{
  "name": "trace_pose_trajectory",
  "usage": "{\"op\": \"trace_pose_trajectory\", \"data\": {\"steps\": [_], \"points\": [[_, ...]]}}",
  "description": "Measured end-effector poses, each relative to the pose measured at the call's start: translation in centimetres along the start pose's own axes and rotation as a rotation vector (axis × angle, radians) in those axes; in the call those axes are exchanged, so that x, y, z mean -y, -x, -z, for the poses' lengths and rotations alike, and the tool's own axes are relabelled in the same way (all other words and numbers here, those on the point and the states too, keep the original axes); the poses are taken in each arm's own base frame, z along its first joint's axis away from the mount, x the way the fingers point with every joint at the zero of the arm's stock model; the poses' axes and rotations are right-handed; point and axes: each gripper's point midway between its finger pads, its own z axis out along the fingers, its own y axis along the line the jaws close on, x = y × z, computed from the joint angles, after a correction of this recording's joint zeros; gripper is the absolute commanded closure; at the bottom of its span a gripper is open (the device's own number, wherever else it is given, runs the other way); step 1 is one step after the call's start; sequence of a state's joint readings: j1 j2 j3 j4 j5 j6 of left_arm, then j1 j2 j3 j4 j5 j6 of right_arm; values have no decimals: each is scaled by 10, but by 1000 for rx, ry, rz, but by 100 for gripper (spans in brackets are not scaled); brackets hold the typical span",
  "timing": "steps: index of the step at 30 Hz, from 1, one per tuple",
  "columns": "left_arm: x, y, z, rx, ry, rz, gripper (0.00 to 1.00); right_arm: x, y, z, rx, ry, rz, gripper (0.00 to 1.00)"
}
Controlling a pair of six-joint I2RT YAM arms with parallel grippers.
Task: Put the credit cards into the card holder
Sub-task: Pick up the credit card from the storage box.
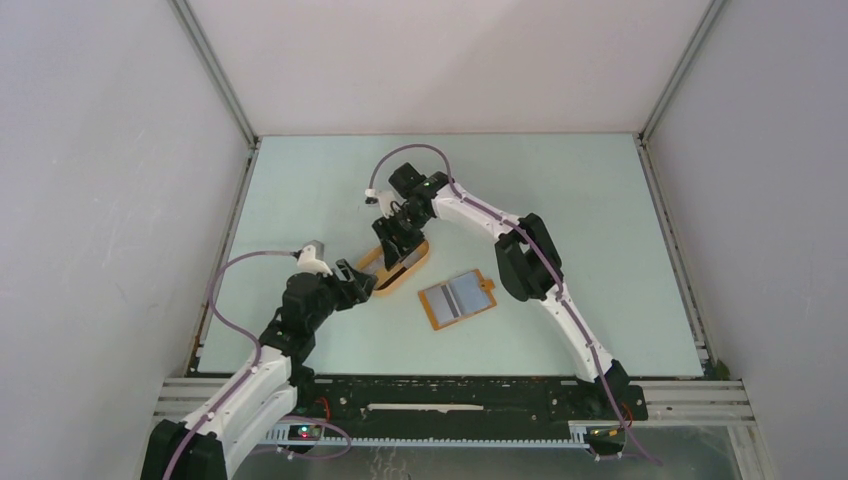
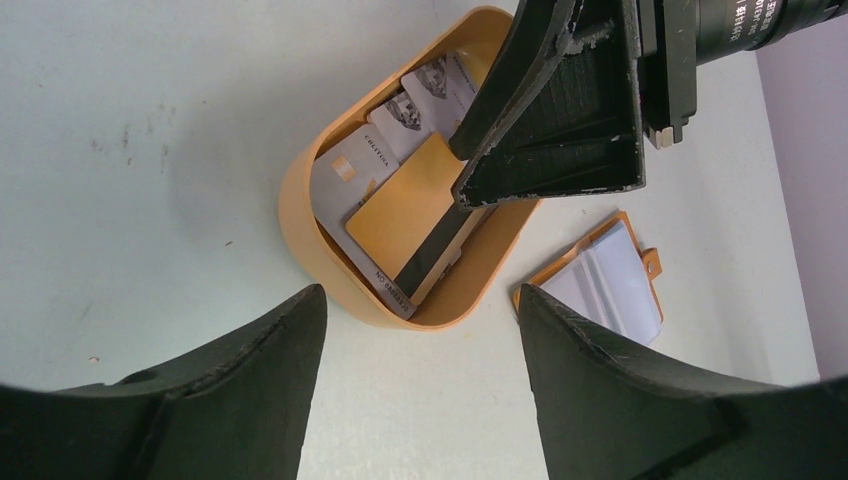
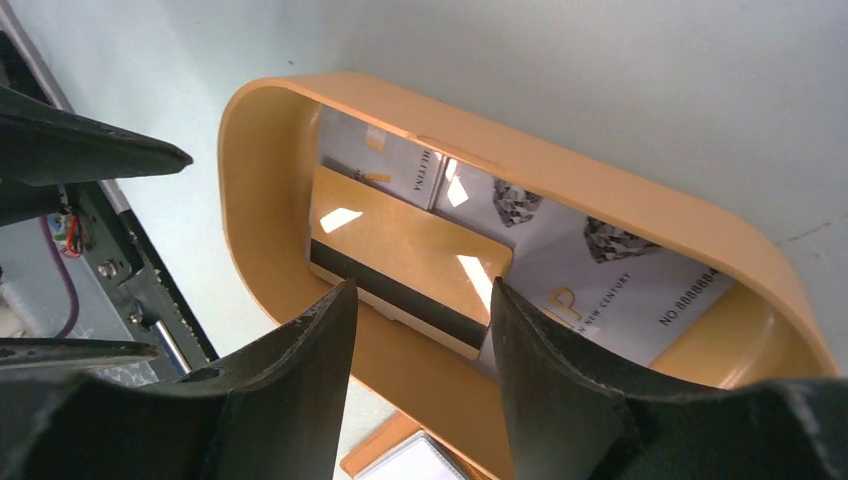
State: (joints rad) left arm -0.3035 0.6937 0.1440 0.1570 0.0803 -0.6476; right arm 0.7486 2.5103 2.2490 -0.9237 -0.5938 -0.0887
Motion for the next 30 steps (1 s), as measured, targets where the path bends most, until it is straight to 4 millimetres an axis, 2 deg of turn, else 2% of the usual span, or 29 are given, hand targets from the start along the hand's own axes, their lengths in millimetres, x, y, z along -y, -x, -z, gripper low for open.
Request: {"op": "trace_pose_trajectory", "data": {"steps": [9,14,19,25,30], "points": [[1,1,-1,2,-8,-1,28,-19,-1,-2,-4,94,-30,40],[2,2,-1,5,-12,-1,29,-22,-1,-1,-3,116,-1,36],[4,5,0,19,-19,-1,30,-11,8,3,26,86,152,34],[10,16,6,76,-49,-6,32,-9,27,16,73,73,397,31],[8,18,11,104,-50,-6,32,-8,23,14,52,78,555,30]]}}
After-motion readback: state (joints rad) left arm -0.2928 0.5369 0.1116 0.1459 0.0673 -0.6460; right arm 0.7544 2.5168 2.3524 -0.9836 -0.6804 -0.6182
